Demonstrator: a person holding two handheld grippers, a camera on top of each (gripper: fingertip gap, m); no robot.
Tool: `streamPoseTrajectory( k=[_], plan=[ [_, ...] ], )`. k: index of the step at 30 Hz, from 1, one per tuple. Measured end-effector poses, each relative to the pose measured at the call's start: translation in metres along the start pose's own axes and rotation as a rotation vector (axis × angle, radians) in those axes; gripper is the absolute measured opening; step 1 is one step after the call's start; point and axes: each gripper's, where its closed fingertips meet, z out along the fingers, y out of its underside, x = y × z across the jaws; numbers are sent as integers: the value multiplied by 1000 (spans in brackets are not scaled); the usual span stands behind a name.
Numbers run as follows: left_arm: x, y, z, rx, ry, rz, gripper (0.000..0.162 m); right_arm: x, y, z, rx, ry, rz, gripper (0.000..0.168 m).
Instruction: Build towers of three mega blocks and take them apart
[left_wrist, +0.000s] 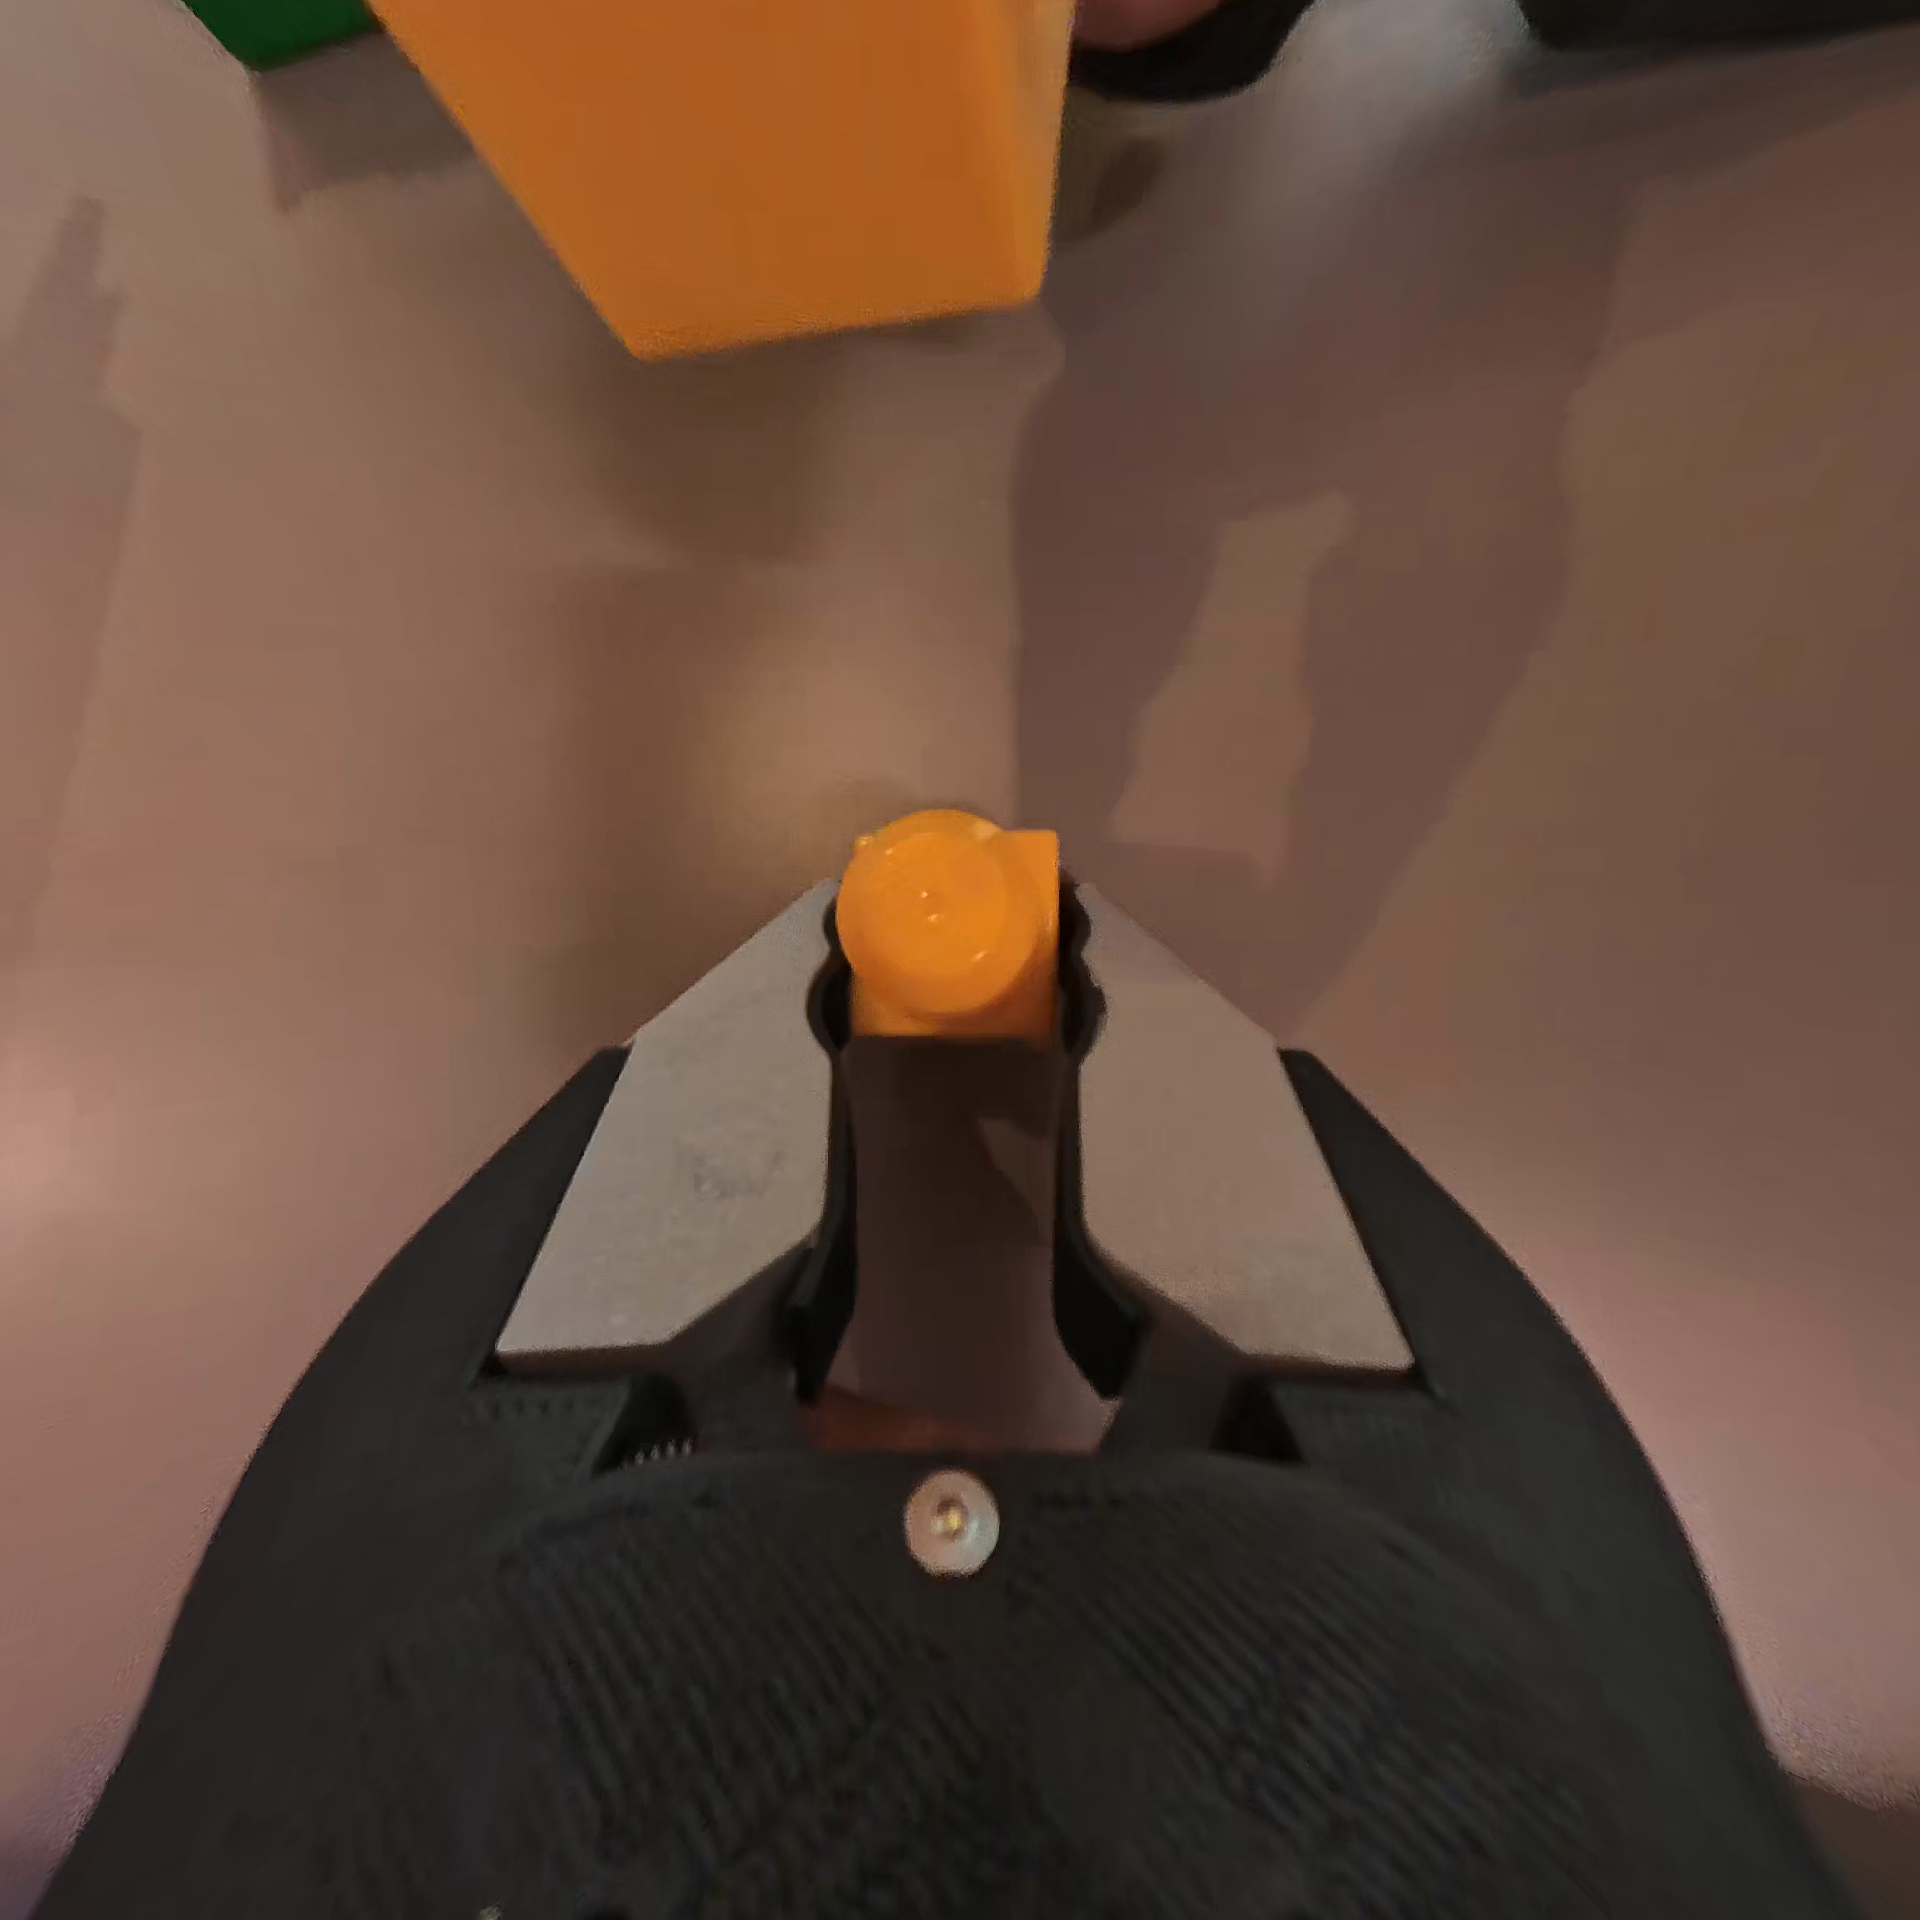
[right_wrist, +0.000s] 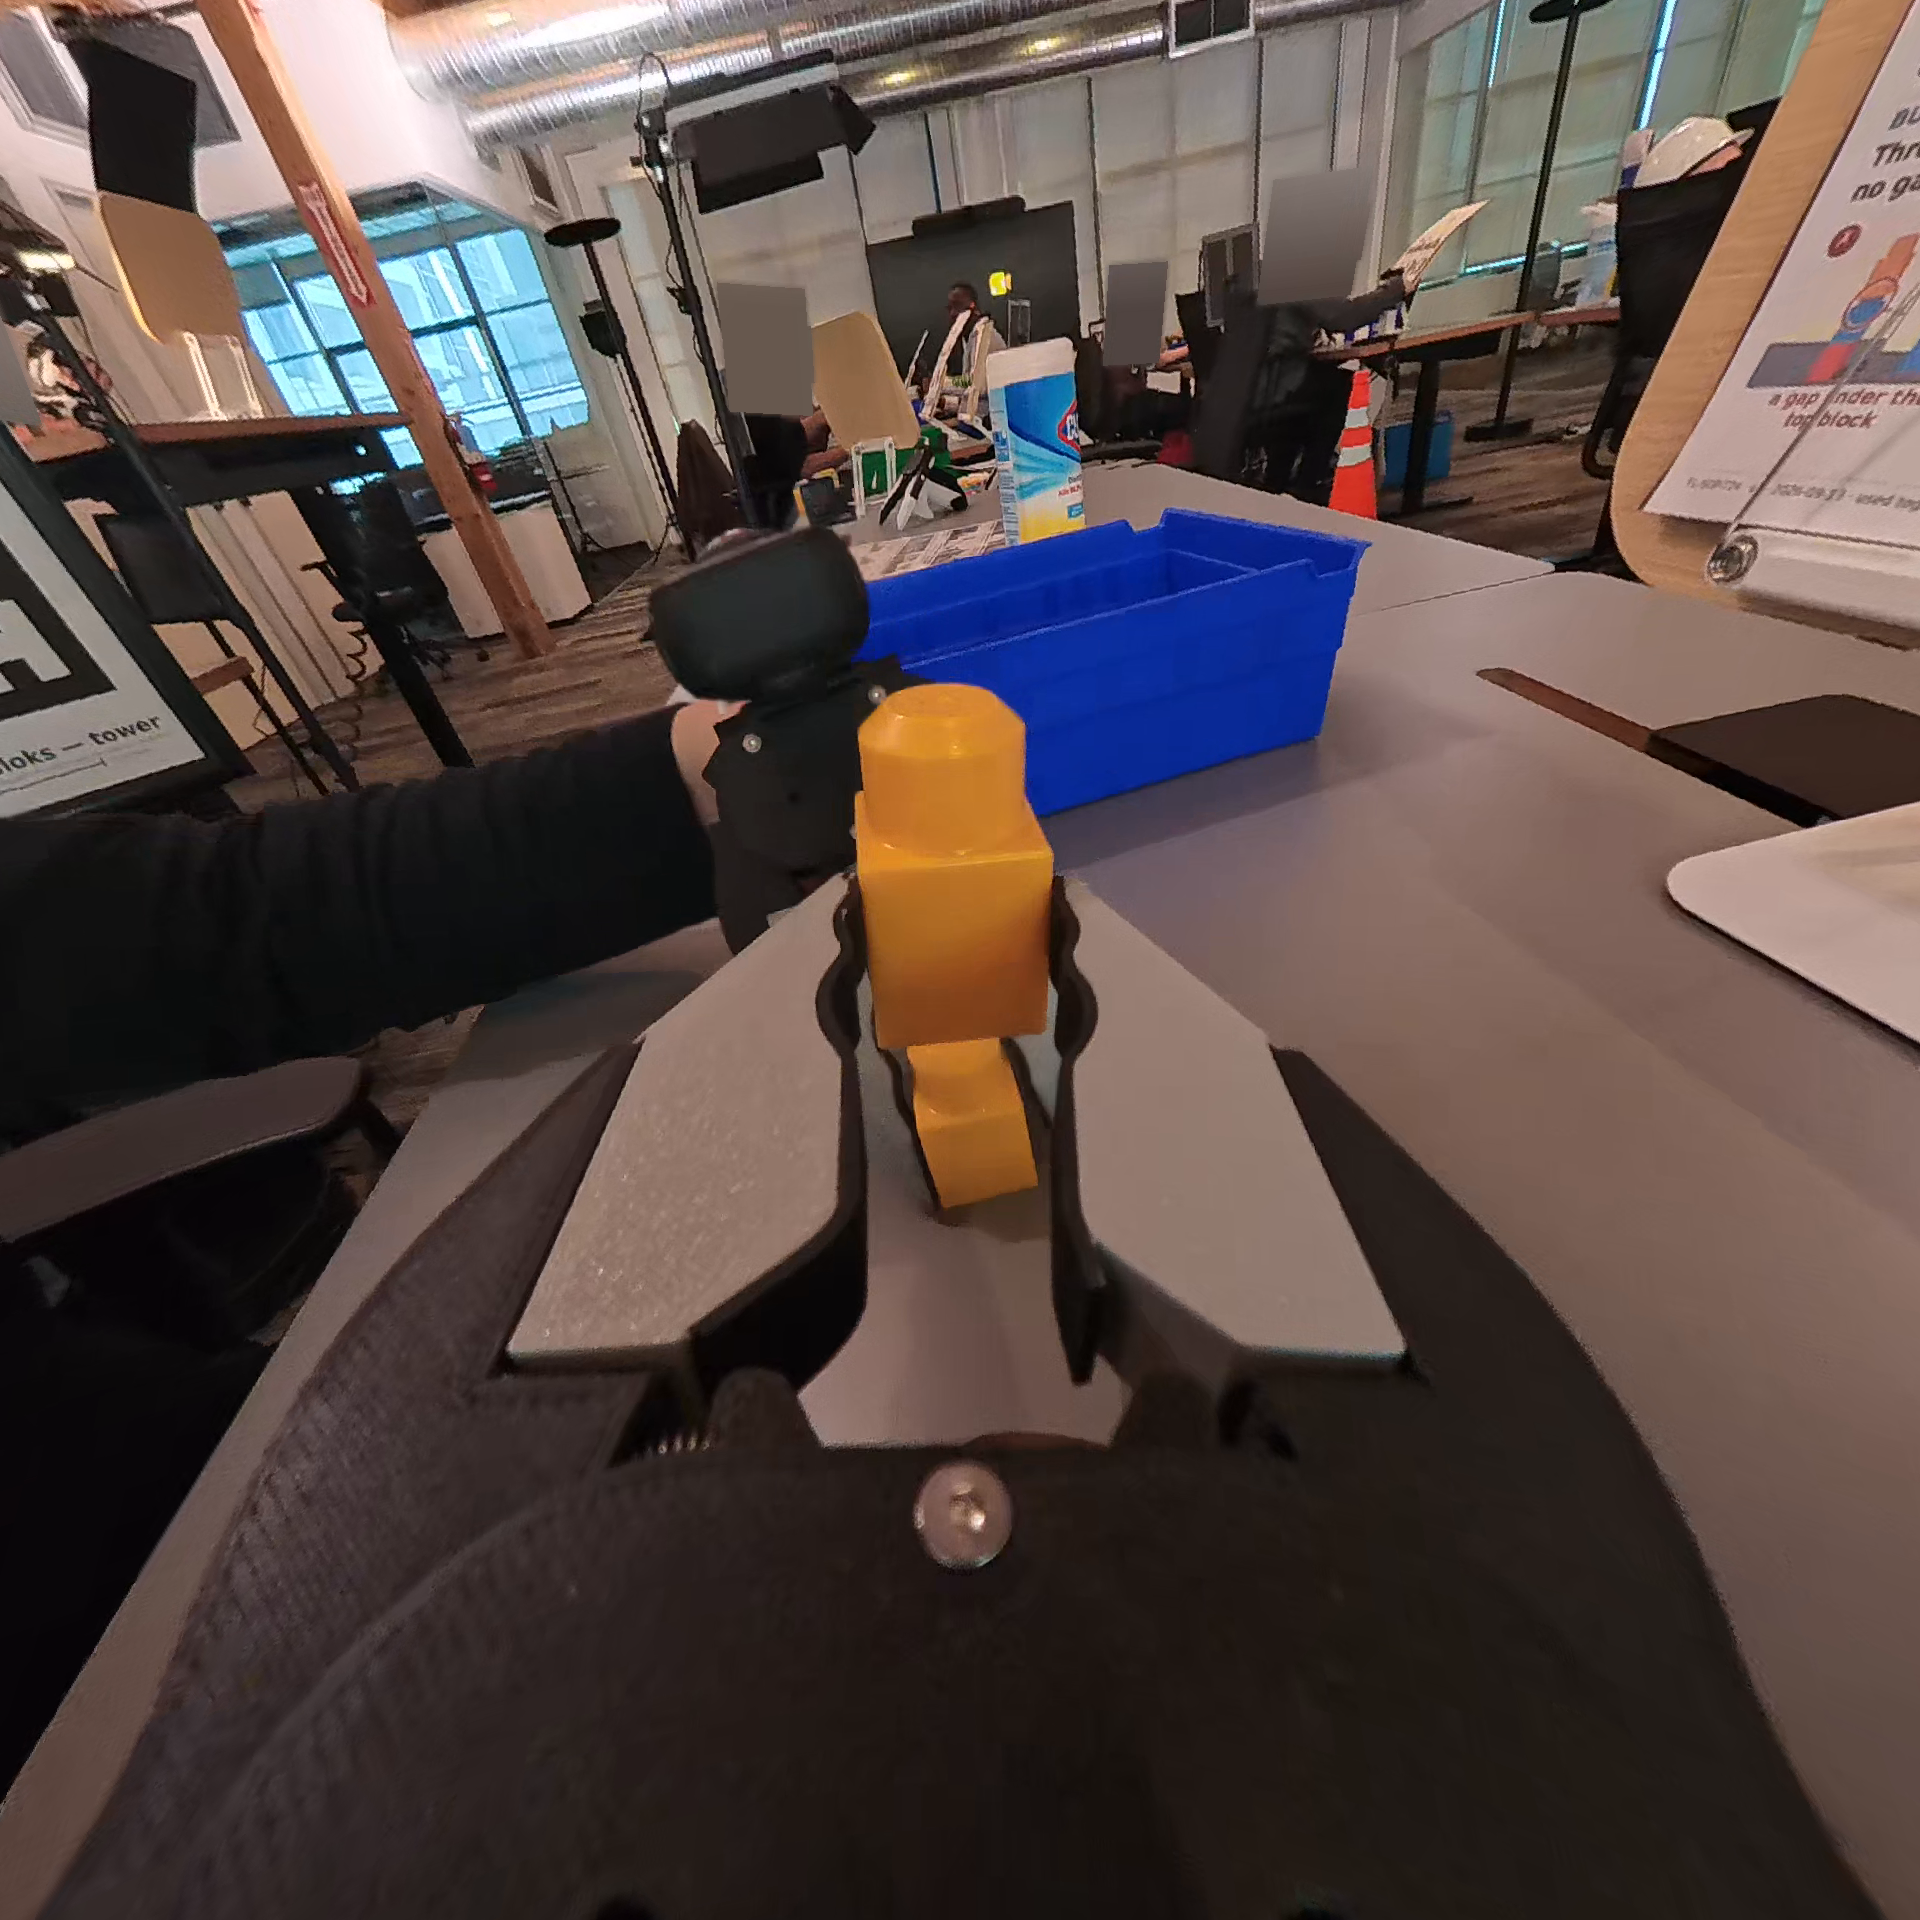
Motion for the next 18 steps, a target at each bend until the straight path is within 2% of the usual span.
streamPoseTrajectory(
  k=[3, 10, 17, 18],
  plan=[
    [0, -7, 5, 124, 16, -38, 37, -1, 8, 6, -22, -17, 19, 32],
    [5, -4, 5, 120, 24, -71, 38, -7, 31, 27, -114, -14, -6, 32],
    [3, 2, -2, 122, -28, -62, 51, -11, 32, 32, -113, -8, -22, 32],
    [4, 2, -2, 122, -17, -64, 46, -11, 34, 32, -116, -5, -21, 32]
  ],
)
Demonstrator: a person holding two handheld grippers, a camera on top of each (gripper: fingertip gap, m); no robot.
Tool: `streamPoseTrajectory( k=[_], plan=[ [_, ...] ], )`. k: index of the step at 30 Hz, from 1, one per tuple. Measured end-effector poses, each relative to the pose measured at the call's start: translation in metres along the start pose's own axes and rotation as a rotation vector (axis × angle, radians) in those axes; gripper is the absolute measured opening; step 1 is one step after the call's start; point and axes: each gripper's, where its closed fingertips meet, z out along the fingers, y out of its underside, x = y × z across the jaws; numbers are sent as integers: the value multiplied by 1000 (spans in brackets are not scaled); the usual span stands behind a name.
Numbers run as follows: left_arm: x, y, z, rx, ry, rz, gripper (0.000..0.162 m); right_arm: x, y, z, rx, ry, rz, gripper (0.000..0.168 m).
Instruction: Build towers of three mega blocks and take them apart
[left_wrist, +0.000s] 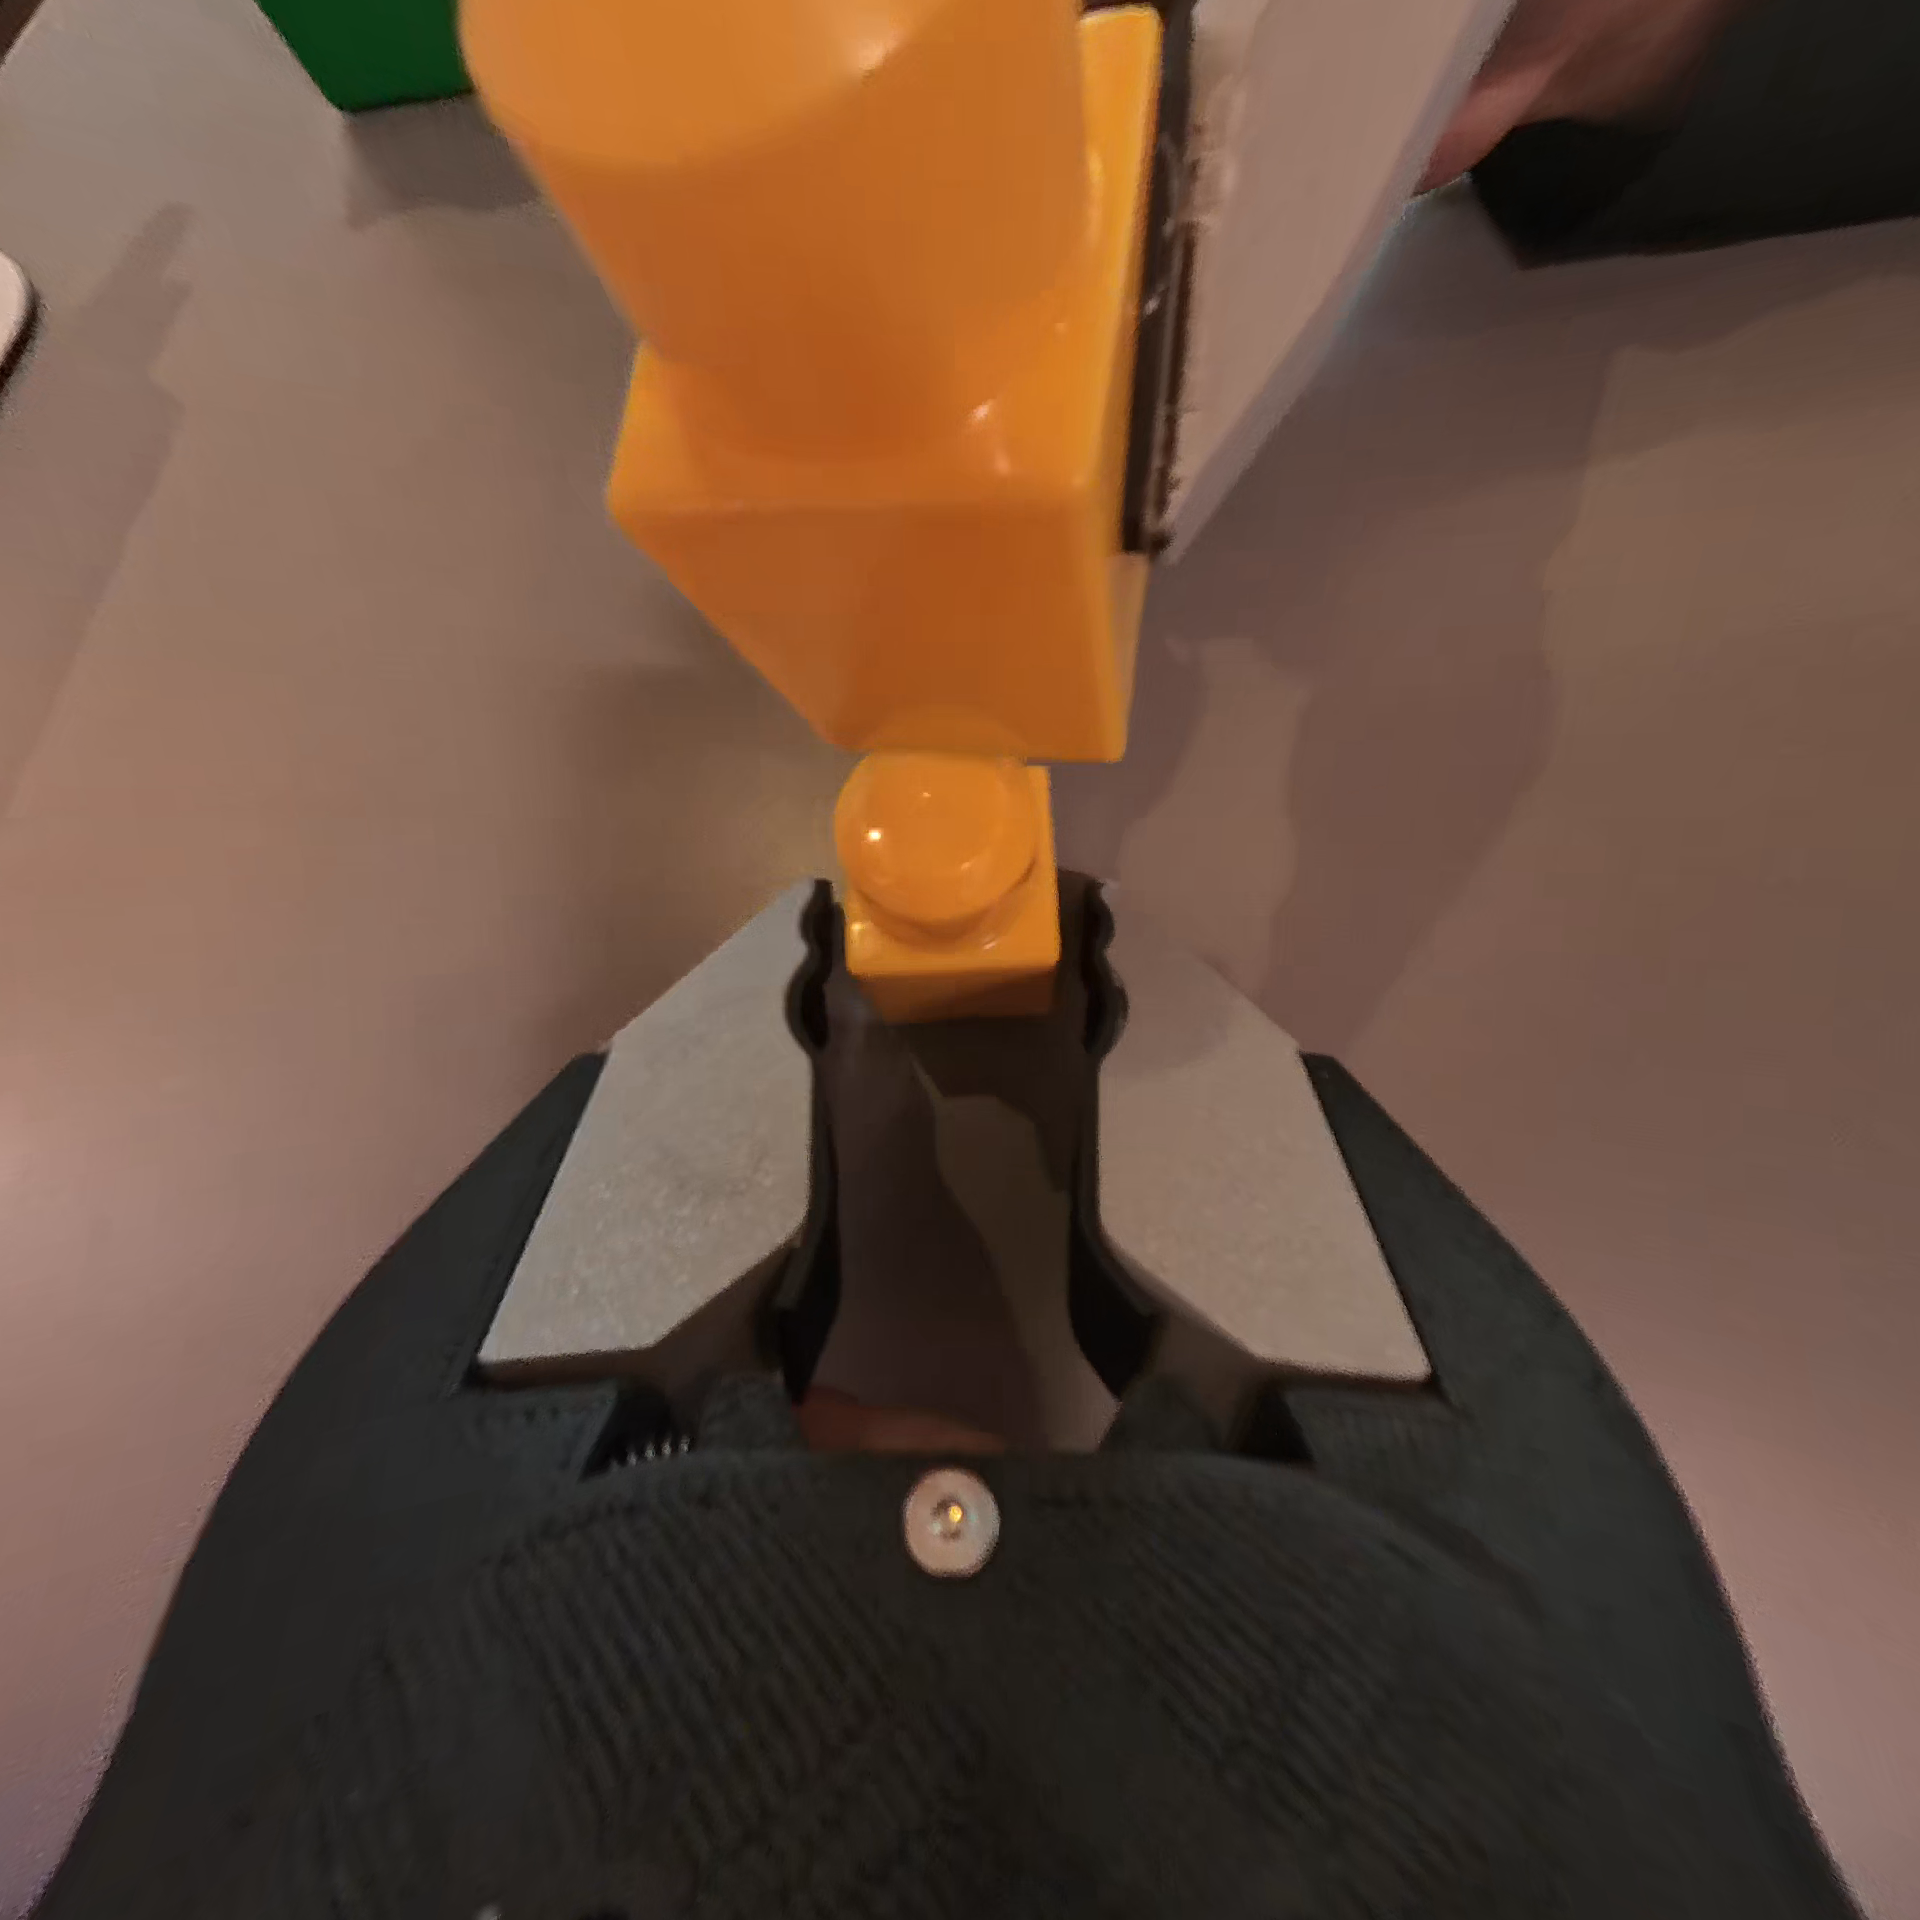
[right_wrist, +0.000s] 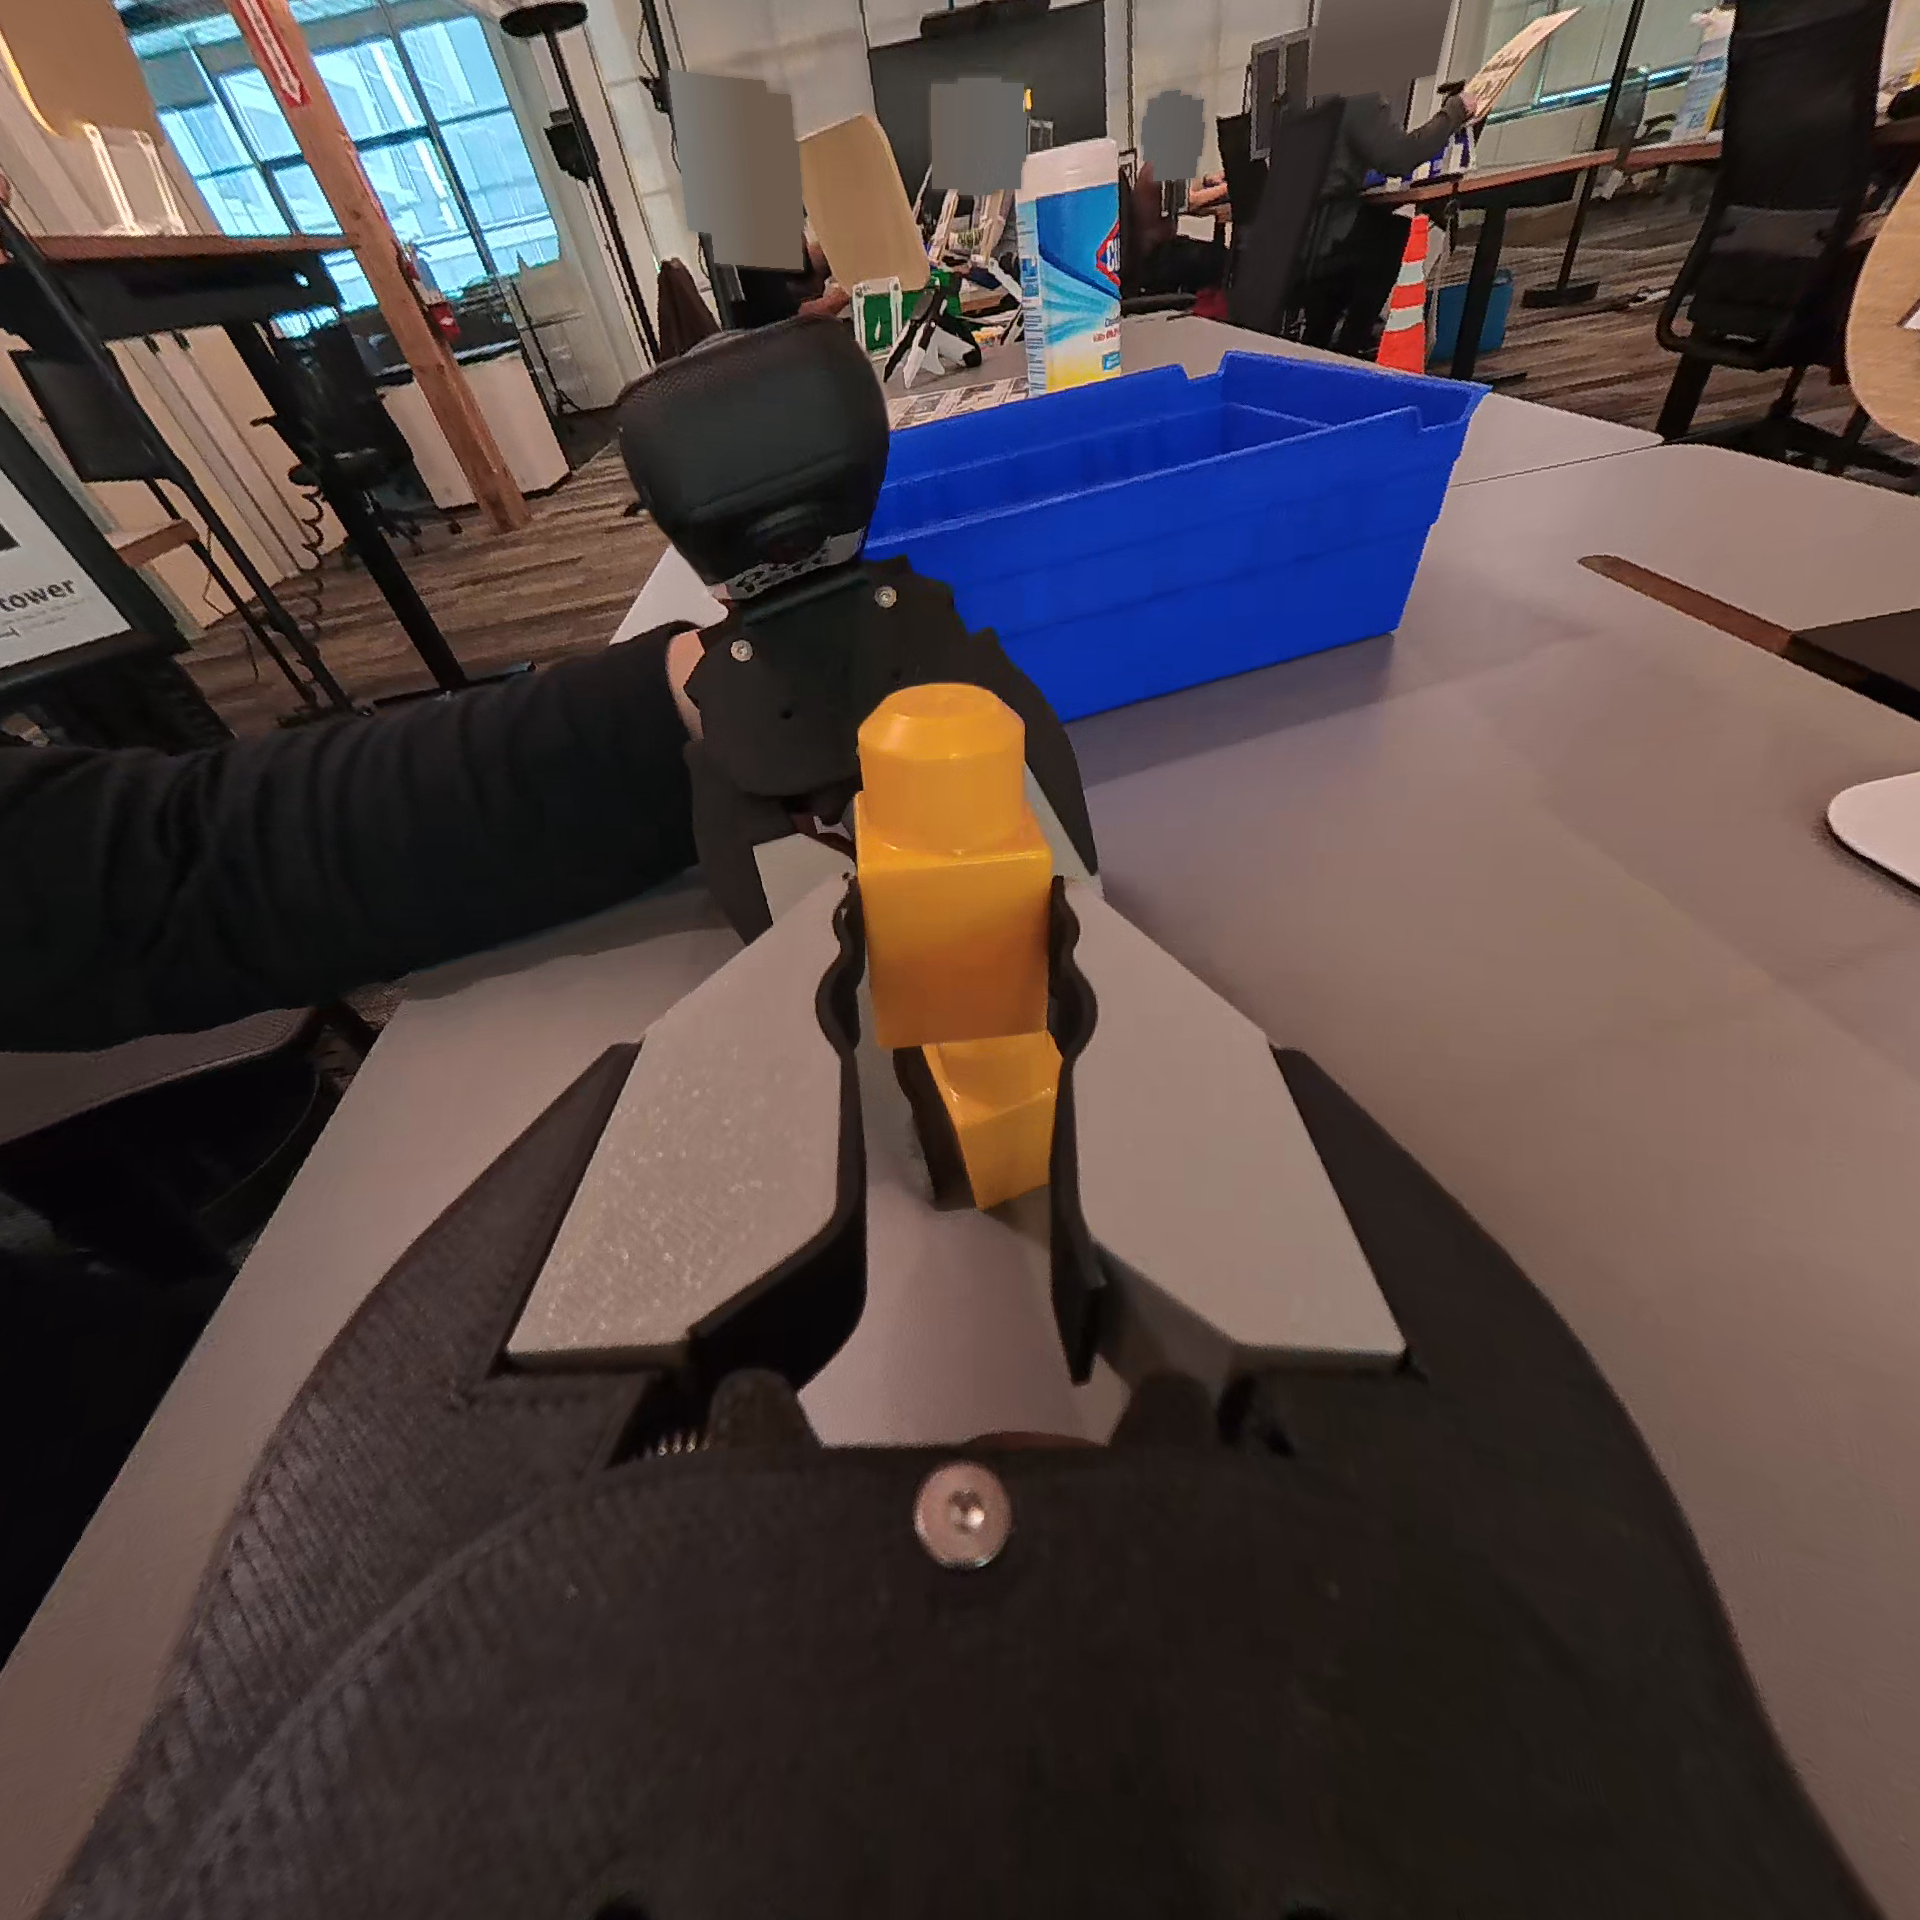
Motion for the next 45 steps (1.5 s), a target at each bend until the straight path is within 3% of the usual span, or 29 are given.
streamPoseTrajectory(
  k=[1, 13, 22, 29, 37, 45],
  plan=[
    [3, 0, 0, -1, 22, 1, 37, 0, 1, 1, -4, 1, 1, 32],
    [14, -3, 0, 20, 81, 61, 35, -7, 16, 12, -50, -52, -16, 32],
    [36, -29, -21, 228, 215, 82, 34, -29, 8, 7, -16, -175, -27, 32],
    [20, -41, -24, 304, 149, 28, 34, -16, -3, 3, 9, 7, -157, 32],
    [42, -53, -33, 390, 274, 31, 34, -36, -6, -3, 55, -168, -88, 32],
    [25, -48, -29, 363, 172, 28, 34, -22, -4, 4, -21, 21, -200, 32]
  ],
)
